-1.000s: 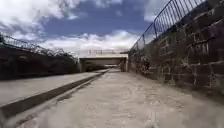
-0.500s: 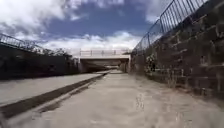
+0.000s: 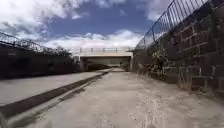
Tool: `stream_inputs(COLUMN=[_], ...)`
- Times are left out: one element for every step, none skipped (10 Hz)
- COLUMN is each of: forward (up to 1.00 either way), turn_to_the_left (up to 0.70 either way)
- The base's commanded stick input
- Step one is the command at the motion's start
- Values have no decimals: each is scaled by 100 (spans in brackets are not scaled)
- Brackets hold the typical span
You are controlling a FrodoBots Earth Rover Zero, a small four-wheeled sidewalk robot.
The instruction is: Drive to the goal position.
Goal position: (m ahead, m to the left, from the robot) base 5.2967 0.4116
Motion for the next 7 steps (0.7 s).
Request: stream_inputs(forward=[100,100,100,100,100,100,100], turn_to_the_left=[0,0,0,0,0,0,-26])
